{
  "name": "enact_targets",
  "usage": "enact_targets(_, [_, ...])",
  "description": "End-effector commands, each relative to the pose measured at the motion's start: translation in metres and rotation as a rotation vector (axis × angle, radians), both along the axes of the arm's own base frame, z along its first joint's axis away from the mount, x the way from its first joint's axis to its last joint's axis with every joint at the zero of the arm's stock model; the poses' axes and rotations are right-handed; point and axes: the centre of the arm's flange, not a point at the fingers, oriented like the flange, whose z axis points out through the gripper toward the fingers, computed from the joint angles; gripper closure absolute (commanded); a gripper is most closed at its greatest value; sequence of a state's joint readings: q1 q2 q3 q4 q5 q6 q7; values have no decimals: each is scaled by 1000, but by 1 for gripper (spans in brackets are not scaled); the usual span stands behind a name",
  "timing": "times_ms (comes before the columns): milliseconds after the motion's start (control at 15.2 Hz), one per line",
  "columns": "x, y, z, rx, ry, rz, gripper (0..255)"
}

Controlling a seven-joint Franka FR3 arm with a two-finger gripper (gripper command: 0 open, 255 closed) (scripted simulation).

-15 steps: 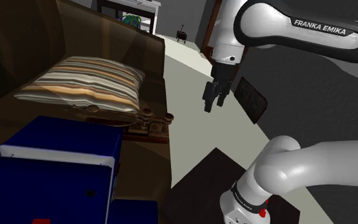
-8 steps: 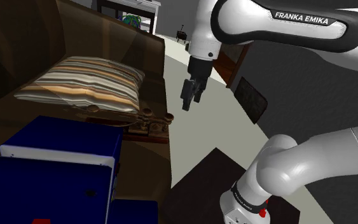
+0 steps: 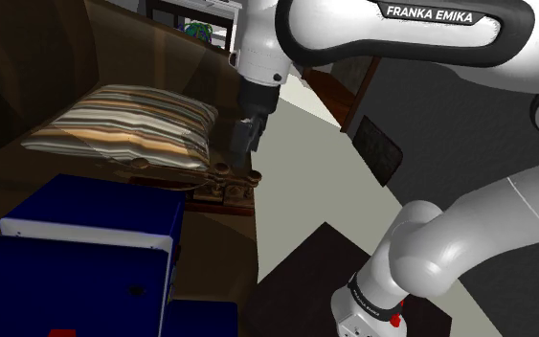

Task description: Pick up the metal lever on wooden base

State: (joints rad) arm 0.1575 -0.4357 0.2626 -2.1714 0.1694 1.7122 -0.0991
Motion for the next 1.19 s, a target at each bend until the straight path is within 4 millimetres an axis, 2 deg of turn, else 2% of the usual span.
enact_targets(0, [4,25,0,6,-23,66,0])
enact_targets(264, [8,74,5,15,-65,189,0])
enact_targets(726, [8,74,-32,15,-65,189,0])
enact_targets(858, [8,74,-35,15,-65,189,0])
enact_targets(924, [8,74,-35,15,-65,190,255])
enact_targets(1122, [8,73,-35,15,-65,190,255])
